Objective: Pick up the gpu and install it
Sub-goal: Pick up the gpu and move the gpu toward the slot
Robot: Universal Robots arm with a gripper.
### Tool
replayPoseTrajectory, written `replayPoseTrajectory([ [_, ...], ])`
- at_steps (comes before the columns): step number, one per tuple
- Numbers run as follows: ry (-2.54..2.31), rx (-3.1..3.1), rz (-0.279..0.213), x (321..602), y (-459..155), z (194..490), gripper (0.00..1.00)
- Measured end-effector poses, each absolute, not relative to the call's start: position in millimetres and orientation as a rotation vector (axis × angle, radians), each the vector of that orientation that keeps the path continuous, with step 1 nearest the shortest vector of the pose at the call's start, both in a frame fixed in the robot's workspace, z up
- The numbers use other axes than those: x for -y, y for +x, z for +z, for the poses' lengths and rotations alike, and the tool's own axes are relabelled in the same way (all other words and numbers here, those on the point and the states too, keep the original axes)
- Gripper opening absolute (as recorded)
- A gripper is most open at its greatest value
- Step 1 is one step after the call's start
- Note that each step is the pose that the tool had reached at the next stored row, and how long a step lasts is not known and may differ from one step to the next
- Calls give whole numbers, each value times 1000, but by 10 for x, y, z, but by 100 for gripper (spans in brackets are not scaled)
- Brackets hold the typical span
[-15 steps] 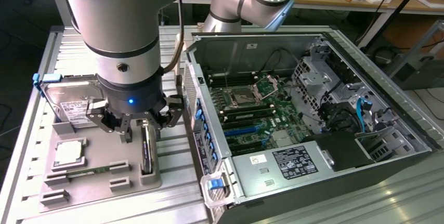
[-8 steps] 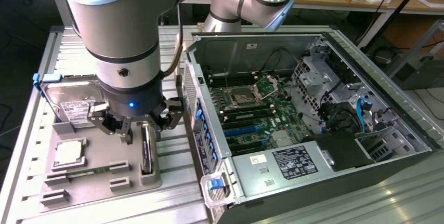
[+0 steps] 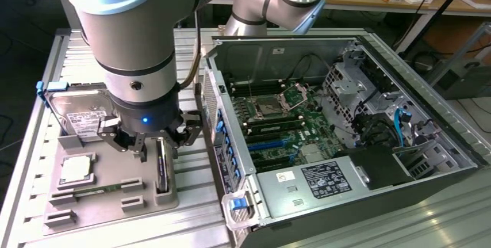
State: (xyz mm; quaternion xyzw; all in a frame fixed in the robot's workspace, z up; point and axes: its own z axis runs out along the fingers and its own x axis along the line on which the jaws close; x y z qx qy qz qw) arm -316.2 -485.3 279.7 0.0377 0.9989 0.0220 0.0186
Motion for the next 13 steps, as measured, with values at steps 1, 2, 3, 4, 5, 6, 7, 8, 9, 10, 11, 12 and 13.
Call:
replayPoseTrajectory([
  [1, 117, -3101, 68, 4853, -3163, 2787, 54],
  [2, 117, -3100, 68, 4853, -3164, 2779, 54],
  [3, 117, -3100, 68, 4853, -3166, 2765, 54],
  [4, 117, -3099, 68, 4853, -3168, 2751, 54],
  [5, 117, -3099, 68, 4853, -3169, 2743, 54],
  [6, 117, -3098, 69, 4853, -3170, 2733, 54],
  [7, 117, -3098, 68, 4853, -3171, 2726, 54],
  [8, 117, -3098, 68, 4853, -3171, 2719, 54],
  [9, 117, -3098, 68, 4853, -3172, 2713, 54],
  [10, 117, -3097, 68, 4853, -3173, 2706, 54],
  [11, 117, -3097, 68, 4853, -3174, 2699, 54],
  [12, 117, -3097, 68, 4853, -3174, 2691, 54],
  [13, 117, -3097, 69, 4853, -3175, 2685, 54],
])
